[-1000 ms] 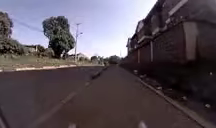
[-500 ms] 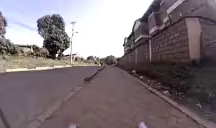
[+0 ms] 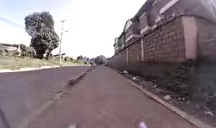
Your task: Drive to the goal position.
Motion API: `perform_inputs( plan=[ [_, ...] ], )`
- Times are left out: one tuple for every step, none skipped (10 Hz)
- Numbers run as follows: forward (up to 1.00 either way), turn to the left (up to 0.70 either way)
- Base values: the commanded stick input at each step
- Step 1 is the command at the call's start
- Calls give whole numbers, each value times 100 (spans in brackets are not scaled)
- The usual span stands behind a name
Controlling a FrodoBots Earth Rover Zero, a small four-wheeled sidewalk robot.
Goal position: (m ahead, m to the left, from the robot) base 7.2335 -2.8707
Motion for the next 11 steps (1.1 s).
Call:
perform_inputs(
  plan=[
    [100,0],
    [100,0],
    [100,9],
    [100,30],
    [100,39],
    [100,3],
    [100,0],
    [100,0],
    [100,0],
    [100,0],
    [100,0]
  ],
)
